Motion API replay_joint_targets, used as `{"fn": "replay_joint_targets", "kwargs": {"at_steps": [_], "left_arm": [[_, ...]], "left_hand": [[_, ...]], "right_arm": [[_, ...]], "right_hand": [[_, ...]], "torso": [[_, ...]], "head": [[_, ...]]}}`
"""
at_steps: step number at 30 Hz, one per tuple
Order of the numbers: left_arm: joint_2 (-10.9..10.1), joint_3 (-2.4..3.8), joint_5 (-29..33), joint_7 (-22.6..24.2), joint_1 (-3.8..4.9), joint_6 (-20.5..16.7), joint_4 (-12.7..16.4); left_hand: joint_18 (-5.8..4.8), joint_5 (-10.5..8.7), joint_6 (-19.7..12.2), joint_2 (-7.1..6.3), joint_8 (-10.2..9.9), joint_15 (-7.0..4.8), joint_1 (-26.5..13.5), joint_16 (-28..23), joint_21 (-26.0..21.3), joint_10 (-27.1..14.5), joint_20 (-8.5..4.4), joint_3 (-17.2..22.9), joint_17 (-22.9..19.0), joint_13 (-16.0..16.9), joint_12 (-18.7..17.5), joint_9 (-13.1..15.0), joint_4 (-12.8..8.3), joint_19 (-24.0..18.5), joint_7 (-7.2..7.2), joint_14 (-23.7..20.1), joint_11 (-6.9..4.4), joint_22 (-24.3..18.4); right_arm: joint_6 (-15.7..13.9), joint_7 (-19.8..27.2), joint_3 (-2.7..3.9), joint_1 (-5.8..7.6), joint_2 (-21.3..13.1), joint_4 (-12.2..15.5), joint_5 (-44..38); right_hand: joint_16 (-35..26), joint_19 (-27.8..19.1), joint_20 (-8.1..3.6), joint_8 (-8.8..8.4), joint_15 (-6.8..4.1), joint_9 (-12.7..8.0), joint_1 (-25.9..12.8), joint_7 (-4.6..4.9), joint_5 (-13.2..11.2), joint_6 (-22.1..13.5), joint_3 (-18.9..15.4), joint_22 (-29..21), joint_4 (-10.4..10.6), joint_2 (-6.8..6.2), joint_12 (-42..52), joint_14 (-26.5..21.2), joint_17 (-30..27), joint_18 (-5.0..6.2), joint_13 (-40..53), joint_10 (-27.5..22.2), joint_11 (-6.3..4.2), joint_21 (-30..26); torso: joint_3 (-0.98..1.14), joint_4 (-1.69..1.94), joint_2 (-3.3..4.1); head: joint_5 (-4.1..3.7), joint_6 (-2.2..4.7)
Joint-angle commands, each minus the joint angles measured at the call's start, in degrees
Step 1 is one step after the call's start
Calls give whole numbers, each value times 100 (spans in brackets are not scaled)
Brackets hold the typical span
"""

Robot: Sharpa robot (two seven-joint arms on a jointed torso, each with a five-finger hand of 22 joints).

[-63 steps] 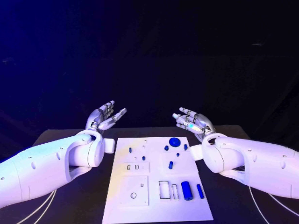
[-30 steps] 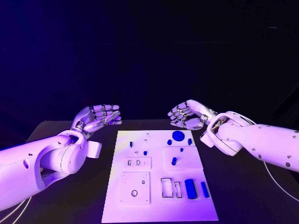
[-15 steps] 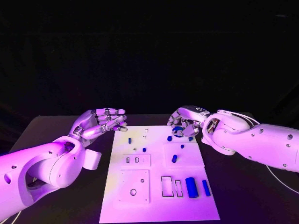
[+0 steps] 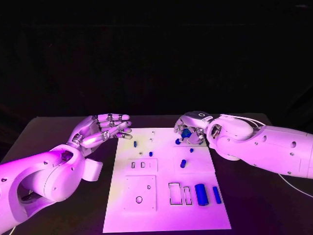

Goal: Assemble the parts on the task board

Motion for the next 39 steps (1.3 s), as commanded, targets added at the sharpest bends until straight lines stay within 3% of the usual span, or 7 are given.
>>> {"fn": "replay_joint_targets", "kwargs": {"at_steps": [1, 6, 13, 24, 29, 35, 39], "left_arm": [[8, 7, 82, 113, 9, 62, 21], [-3, 9, 132, 160, 9, 14, 31], [-16, 13, 167, 175, 9, 5, 51], [-24, 22, 210, 155, 10, 56, 22], [-21, 23, 219, 144, 10, 75, 7], [-20, 23, 225, 136, 9, 81, -17], [-18, 23, 227, 132, 9, 86, -25]], "left_hand": [[-4, -23, -27, 19, -10, -5, -36, 60, 71, 40, 9, -7, 31, 7, -26, 13, -36, -22, 170, -52, 22, 24], [0, -22, -1, 31, 5, -14, -29, 108, 128, 77, 4, -2, 77, 12, -20, 23, -54, -30, 165, -57, 15, 58], [1, -22, 3, 37, 7, -15, -26, 119, 143, 81, 3, 2, 88, 13, -22, 25, -59, -35, 164, -61, 14, 67], [1, -22, 4, 43, 6, -16, -20, 129, 157, 83, 2, 9, 100, 12, -25, 26, -66, -42, 168, -69, 15, 76], [-1, -23, 2, 48, 5, -14, -25, 136, 168, 80, 2, 11, 109, 11, -30, 26, -66, -50, 175, -77, 18, 83], [-1, -23, 1, 50, 4, -13, -25, 139, 173, 79, 2, 12, 113, 10, -32, 26, -67, -54, 177, -81, 20, 86], [-1, -23, 1, 50, 4, -13, -25, 139, 173, 79, 2, 12, 113, 10, -32, 26, -67, -54, 177, -81, 20, 86]], "right_arm": [[219, -241, 3, -12, 28, -20, -356], [235, -283, 3, -34, 82, -77, -399], [293, -321, 3, -54, 149, -198, -447], [457, -358, 3, -93, 202, -215, -484], [547, -369, 2, -106, 204, -231, -493], [591, -357, 2, -126, 207, -223, -496], [621, -352, 1, -133, 210, -216, -497]], "right_hand": [[127, 59, 0, -22, 5, 15, 46, 0, -9, -45, -36, 136, 10, -31, -13, 157, 108, -101, 4, -46, -12, 100], [238, 86, 6, -26, 8, 27, 68, -2, -5, -58, -38, 270, 22, -20, -18, 160, 191, -120, 4, -53, -10, 197], [204, 27, 17, -38, 18, 34, 82, 4, 6, -81, -64, 192, 28, -32, -27, 114, 117, -100, -5, -125, 2, 145], [417, 118, 37, 4, 18, 69, 106, 19, 29, -6, -33, 467, 61, 35, -8, 149, 317, -147, 6, -93, 8, 338], [419, 116, 41, 11, 20, 75, 112, 17, 30, 8, -27, 474, 62, 38, -11, 144, 307, -148, 5, -97, 9, 343], [473, 130, 48, 41, 16, 97, 118, 11, 35, 63, 5, 534, 79, 66, 0, 142, 346, -156, 10, -59, 3, 386], [570, 172, 50, 101, 5, 140, 143, 3, 47, 167, 90, 671, 91, 100, 15, 146, 418, -178, 21, 53, -11, 480]], "torso": [[-14, 37, 37], [-16, 43, 60], [-36, 76, 71], [-36, 91, 94], [-53, 105, 103], [-44, 105, 115], [-53, 116, 122]], "head": [[-22, 34], [-13, 59], [-44, 7], [-37, 23], [-39, 24], [-37, 38], [-50, 43]]}}
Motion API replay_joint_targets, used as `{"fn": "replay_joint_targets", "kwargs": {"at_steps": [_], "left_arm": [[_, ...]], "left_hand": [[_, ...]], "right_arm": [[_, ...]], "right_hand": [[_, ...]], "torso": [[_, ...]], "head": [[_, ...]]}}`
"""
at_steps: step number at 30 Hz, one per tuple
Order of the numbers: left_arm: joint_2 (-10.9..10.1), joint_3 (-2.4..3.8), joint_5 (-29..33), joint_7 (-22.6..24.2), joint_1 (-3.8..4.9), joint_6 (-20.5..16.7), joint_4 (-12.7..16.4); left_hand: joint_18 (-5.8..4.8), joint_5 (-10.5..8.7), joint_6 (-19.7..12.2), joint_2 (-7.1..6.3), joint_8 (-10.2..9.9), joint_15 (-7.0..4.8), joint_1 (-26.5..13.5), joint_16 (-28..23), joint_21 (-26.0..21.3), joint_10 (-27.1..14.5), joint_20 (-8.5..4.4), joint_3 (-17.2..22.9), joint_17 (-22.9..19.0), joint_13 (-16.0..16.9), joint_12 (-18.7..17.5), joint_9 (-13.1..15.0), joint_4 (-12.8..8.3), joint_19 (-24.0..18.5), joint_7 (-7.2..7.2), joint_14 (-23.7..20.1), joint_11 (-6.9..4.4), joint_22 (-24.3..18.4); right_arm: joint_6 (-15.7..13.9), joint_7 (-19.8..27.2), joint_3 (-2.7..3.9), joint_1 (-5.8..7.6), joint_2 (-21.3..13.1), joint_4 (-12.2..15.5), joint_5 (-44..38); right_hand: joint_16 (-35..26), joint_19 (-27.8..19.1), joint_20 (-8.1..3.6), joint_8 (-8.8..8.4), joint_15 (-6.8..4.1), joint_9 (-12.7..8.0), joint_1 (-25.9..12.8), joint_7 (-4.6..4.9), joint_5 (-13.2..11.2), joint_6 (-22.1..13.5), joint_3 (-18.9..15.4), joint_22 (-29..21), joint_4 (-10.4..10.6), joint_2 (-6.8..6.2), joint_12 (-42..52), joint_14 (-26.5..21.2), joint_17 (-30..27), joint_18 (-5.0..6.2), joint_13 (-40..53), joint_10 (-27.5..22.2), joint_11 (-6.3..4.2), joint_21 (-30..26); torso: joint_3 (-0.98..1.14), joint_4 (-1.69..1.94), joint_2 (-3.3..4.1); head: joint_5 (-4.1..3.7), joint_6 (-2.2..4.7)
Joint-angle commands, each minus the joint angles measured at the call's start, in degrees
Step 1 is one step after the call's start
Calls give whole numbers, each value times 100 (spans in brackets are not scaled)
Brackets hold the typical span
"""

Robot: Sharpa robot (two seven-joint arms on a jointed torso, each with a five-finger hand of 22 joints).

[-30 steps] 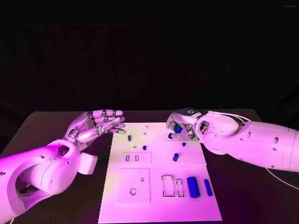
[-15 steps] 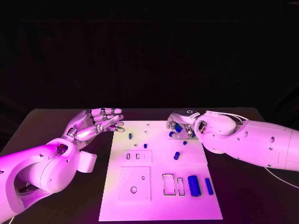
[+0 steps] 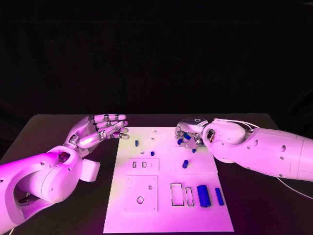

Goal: Assemble the parts on the task board

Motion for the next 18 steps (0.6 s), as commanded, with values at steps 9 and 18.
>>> {"fn": "replay_joint_targets", "kwargs": {"at_steps": [9, 18], "left_arm": [[1, 6, 80, 40, 9, 79, -22], [3, 6, 97, 12, 8, 68, -41]], "left_hand": [[-4, -22, 5, 105, 3, -8, -41, 73, 73, 38, 3, 42, 51, 4, -44, 11, -30, -89, 185, -69, 26, 40], [-4, -22, 7, 126, 2, -8, -42, 89, 95, 41, 3, 59, 69, 4, -47, 12, -31, -102, 186, -78, 26, 54]], "right_arm": [[121, -83, 1, -17, -1, 13, -192], [-532, -207, 4, -21, -32, 139, -373]], "right_hand": [[216, 105, -31, 222, -44, 183, 150, -83, -320, 302, 443, 292, -5, 294, 25, 148, 122, -126, 36, 334, -74, 196], [304, 231, -73, 447, -128, 421, 255, -142, -702, 424, 667, 606, -163, 479, 43, 141, 146, -188, 122, 638, -166, 402]], "torso": [[-13, 21, 21], [-20, 46, 24]], "head": [[-24, 9], [-20, 27]]}}
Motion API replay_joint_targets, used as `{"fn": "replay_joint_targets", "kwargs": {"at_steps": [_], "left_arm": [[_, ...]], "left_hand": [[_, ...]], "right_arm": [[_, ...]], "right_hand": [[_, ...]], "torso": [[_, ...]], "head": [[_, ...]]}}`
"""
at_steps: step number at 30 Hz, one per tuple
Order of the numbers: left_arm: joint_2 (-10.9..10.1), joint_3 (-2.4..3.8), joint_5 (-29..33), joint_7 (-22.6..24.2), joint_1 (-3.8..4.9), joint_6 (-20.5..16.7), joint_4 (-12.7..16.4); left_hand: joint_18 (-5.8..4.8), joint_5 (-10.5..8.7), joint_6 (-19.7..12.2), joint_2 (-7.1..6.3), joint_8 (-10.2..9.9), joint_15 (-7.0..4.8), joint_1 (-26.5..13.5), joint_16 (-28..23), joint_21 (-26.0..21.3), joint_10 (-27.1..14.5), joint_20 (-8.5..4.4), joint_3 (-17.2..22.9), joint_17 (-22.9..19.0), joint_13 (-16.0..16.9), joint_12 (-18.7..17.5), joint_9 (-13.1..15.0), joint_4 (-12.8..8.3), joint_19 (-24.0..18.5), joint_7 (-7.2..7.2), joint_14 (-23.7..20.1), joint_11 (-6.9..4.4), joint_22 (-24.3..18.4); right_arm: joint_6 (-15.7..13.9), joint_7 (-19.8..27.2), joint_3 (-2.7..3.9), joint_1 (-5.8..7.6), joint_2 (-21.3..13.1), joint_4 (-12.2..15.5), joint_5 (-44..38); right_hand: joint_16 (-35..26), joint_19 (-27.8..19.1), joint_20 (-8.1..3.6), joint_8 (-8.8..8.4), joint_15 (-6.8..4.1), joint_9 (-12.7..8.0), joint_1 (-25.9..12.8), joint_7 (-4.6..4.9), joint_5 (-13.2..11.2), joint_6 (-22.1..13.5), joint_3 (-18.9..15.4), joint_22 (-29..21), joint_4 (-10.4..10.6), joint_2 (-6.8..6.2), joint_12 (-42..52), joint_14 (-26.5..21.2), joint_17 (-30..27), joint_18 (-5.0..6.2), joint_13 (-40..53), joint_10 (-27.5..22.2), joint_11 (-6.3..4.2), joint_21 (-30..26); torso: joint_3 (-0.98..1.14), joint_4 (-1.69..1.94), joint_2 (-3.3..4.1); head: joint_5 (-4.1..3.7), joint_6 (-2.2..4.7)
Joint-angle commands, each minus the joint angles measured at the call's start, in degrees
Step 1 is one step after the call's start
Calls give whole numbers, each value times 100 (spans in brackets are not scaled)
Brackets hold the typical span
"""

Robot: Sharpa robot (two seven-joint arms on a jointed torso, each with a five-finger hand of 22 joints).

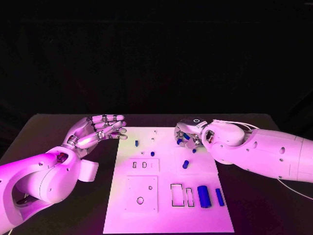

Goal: Assemble the parts on the task board

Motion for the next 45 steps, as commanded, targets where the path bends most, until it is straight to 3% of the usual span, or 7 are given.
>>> {"fn": "replay_joint_targets", "kwargs": {"at_steps": [1, 10, 20, 22, 29, 32, 45], "left_arm": [[12, 5, 44, 21, 8, 68, -2], [33, 5, 46, 6, 8, 94, -15], [69, 5, 46, -19, 8, 106, -16], [79, 5, 47, -21, 8, 113, -18], [128, 5, 51, -27, 8, 137, -18], [137, 5, 51, -31, 8, 146, -15], [179, 5, 52, -45, 9, 168, -48]], "left_hand": [[-3, -22, 7, 49, 2, -9, -5, 42, 29, 22, -18, 41, 12, 4, -26, 7, -9, -42, 185, -39, 6, 11], [-1, -22, 19, 68, 6, -14, 6, 71, 71, 36, -22, 72, 42, 5, -27, 11, -27, -62, 169, -49, -4, 37], [0, -22, 19, 65, 5, -17, 9, 81, 85, 37, -23, 78, 51, 4, -28, 12, -35, -67, 168, -49, -6, 46], [1, -23, 20, 65, 6, -18, 10, 86, 91, 39, -24, 81, 56, 4, -28, 12, -38, -70, 166, -48, -7, 50], [-6, -23, 23, 51, 6, -16, 2, 96, 101, 49, -21, 85, 70, 4, -28, 14, -46, -107, 160, -63, -10, 58], [-7, -23, 23, 50, 6, -16, 1, 97, 102, 50, -21, 86, 73, 4, -29, 14, -48, -116, 159, -68, -10, 60], [-10, -24, 23, 38, 5, -13, -9, 104, 111, 53, -19, 89, 85, 3, -31, 15, -54, -149, 159, -85, -10, 68]], "right_arm": [[-446, -131, 5, 0, -10, 76, -223], [-812, -376, 93, 79, 109, 201, -324], [-997, -486, 137, 122, 606, -159, -363], [-998, -497, 144, 124, 714, -260, -365], [-944, -475, 153, 109, 1021, -590, -346], [-914, -450, 154, 77, 1130, -709, -332], [-831, -364, 152, 5, 1364, -970, -254]], "right_hand": [[15, 151, -32, 40, -46, 54, 38, -7, -25, 32, 6, 604, -22, 124, 18, 98, -1, -98, 95, 176, -146, 27], [28, 170, -40, 62, -49, 107, 98, 7, -2, -9, 53, 658, -119, 86, -9, 93, -9, -108, 111, 179, -145, 62], [42, 175, -35, 62, -45, 129, 90, 26, 37, -39, 76, 676, -146, 64, -24, 92, -4, -112, 117, 168, -132, 73], [45, 178, -34, 62, -44, 133, 86, 29, 43, -42, 78, 682, -149, 58, -26, 93, -2, -113, 117, 166, -130, 77], [51, 174, -28, 67, -38, 155, 43, 33, 100, -55, 82, 680, -151, 26, -32, 91, -12, -111, 122, 158, -122, 76], [51, 174, -28, 67, -38, 155, 43, 33, 100, -55, 82, 680, -151, 26, -32, 91, -12, -111, 122, 158, -122, 76], [49, 160, -24, 60, -34, 166, 35, 38, 133, -78, 98, 661, -168, 8, -38, 87, -29, -106, 122, 137, -118, 63]], "torso": [[-2, 17, -1], [-17, 14, 8], [-26, 55, 23], [-32, 60, 23], [-18, 66, 35], [-26, 78, 45], [-31, 86, 44]], "head": [[11, 19], [30, 83], [32, 81], [39, 80], [80, 93], [72, 88], [119, 78]]}}
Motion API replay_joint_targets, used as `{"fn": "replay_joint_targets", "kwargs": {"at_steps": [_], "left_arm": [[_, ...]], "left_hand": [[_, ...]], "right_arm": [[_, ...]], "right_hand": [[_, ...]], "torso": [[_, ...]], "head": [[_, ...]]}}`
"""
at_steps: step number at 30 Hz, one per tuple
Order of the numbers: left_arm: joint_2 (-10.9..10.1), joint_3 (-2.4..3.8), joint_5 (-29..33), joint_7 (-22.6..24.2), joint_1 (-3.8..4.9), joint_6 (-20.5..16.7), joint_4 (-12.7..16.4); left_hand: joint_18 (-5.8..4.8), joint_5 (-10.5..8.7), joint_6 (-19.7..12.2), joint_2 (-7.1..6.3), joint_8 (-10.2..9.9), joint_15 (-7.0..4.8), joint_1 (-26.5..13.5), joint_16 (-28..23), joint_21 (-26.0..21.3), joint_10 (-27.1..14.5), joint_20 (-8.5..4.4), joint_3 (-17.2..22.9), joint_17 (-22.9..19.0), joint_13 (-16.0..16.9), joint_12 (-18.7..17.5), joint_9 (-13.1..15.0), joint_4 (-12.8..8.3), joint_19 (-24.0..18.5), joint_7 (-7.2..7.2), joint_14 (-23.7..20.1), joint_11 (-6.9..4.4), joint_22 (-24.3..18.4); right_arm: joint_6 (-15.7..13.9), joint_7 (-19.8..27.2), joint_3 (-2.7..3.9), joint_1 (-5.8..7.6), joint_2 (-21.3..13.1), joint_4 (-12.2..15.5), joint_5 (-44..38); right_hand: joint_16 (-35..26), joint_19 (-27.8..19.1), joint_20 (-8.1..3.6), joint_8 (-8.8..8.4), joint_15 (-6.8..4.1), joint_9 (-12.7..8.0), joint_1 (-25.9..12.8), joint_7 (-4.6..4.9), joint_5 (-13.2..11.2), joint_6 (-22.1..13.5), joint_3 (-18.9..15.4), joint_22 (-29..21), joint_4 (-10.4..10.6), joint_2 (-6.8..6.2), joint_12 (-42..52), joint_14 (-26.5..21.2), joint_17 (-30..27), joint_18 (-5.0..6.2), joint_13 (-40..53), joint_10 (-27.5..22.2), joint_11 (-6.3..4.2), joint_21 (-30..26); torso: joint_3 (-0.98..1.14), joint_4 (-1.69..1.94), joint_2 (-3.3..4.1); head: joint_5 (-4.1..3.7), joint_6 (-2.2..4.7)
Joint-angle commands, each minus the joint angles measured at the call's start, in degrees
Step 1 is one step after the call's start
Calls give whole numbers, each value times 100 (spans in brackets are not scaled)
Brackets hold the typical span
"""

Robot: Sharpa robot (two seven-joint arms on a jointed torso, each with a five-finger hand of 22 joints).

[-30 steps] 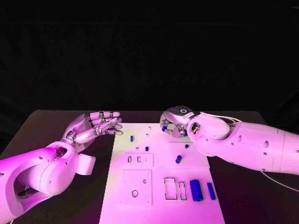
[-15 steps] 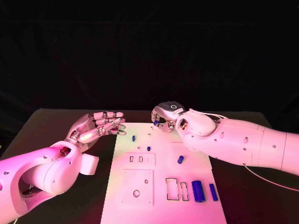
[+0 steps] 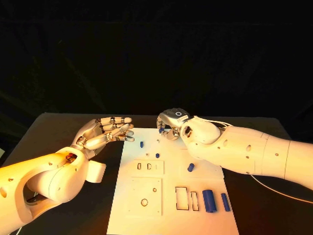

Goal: Assemble the parts on the task board

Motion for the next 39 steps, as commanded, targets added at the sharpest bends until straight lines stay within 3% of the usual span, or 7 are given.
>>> {"fn": "replay_joint_targets", "kwargs": {"at_steps": [1, 5, 20, 28, 37, 39], "left_arm": [[22, 5, 23, 17, 9, 121, 1], [33, 5, 23, 12, 9, 121, -9], [30, 5, 23, 1, 11, 120, -1], [30, 5, 23, -5, 12, 126, -1], [35, 5, 23, -9, 12, 129, -11], [34, 5, 23, -10, 12, 129, -12]], "left_hand": [[-9, -24, 23, 39, 5, -13, -9, 25, 25, 32, 3, 26, 8, 4, -32, 5, 9, -47, 159, -45, 11, 7], [-9, -24, 23, 39, 5, -13, -9, 25, 25, 32, 3, 26, 8, 4, -32, 5, 9, -47, 159, -45, 11, 7], [-10, -25, 22, 35, 4, -11, -22, 30, 32, 33, 4, 25, 15, 4, -34, 5, 13, -63, 163, -52, 13, 12], [-10, -25, 22, 35, 4, -11, -22, 30, 32, 33, 4, 25, 15, 4, -34, 5, 13, -63, 163, -52, 13, 12], [-10, -25, 22, 35, 4, -11, -22, 30, 32, 33, 4, 25, 15, 4, -34, 5, 13, -63, 163, -52, 13, 12], [-10, -25, 22, 35, 4, -11, -22, 30, 32, 33, 4, 25, 15, 4, -34, 5, 13, -63, 163, -52, 13, 12]], "right_arm": [[73, 77, 1, -11, 37, -35, -1], [83, 93, 0, -21, 62, -57, 14], [269, 113, -9, -37, 108, -153, 46], [382, 125, -12, -39, 134, -185, 51], [293, 163, -18, -40, 157, -208, 77], [241, 164, -18, -40, 164, -224, 97]], "right_hand": [[24, 160, -23, 21, -14, 13, 42, 1, 48, -35, 18, 663, -9, -1, 32, 105, -8, -106, 122, 135, -117, 1], [25, 155, -22, 19, -13, 16, 42, 3, 56, -40, 24, 655, -16, -5, 32, 104, -10, -104, 123, 132, -116, -4], [11, 129, -15, 10, -4, 27, 18, 16, 67, -67, 34, 614, -27, -29, 27, 94, -43, -94, 122, 105, -102, -33], [6, 111, -8, -3, 7, 34, -7, 24, 58, -95, 42, 589, -33, -50, 24, 86, -59, -87, 119, 74, -92, -52], [-17, 79, -2, -12, 13, 39, -28, 30, 53, -113, 44, 537, -36, -73, 24, 75, -103, -75, 118, 55, -84, -88], [-84, -19, 21, -75, 53, 36, -92, 71, 36, -224, 76, 376, -29, -127, 12, 35, -213, -36, 91, -91, -40, -203]], "torso": [[-5, -1, -6], [-2, -1, 4], [-6, -1, 14], [-9, 3, 6], [-11, 1, 4], [-11, 2, 2]], "head": [[10, -14], [60, -19], [59, -19], [41, -60], [45, -60], [45, -55]]}}
